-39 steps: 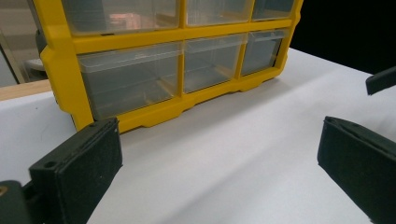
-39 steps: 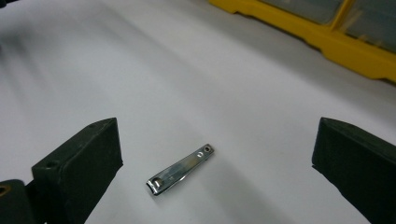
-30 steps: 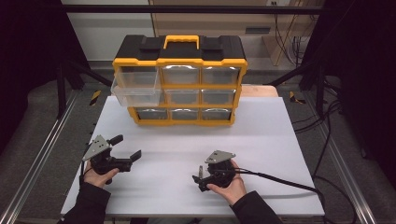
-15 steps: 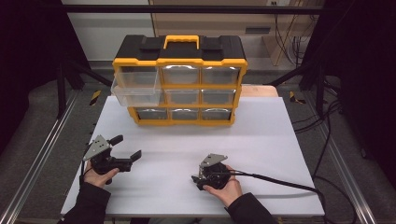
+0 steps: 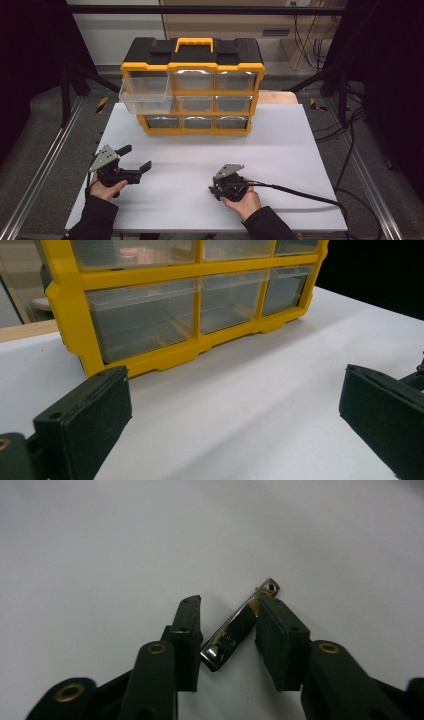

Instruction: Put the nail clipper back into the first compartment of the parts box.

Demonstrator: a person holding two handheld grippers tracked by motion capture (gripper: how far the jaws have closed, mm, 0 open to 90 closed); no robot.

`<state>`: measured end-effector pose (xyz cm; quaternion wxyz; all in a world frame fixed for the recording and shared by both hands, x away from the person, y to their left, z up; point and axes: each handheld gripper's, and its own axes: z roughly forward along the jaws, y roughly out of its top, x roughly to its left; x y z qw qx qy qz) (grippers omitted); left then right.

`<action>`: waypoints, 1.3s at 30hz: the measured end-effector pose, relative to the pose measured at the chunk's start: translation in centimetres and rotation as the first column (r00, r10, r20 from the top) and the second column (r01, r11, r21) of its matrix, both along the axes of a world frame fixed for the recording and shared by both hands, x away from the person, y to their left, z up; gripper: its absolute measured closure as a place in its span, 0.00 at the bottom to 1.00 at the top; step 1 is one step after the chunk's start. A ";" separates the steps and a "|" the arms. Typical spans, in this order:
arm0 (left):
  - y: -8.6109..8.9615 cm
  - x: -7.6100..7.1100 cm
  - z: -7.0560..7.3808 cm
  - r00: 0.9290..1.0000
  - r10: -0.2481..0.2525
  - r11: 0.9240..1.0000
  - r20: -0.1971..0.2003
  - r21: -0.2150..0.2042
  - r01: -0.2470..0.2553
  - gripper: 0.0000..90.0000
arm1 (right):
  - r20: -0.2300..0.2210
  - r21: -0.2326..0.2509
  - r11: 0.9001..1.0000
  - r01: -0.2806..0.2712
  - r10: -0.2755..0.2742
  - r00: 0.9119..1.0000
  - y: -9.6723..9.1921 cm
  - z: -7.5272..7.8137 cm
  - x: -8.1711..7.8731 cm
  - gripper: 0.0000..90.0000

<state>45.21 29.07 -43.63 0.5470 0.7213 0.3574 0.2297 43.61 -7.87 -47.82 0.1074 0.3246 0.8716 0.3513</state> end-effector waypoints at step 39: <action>0.0 0.0 -0.1 1.000 0.006 1.000 -0.002 0.001 -0.006 0.00 | -0.008 0.042 0.999 0.004 -0.004 1.000 -1.3 0.7 0.2 0.88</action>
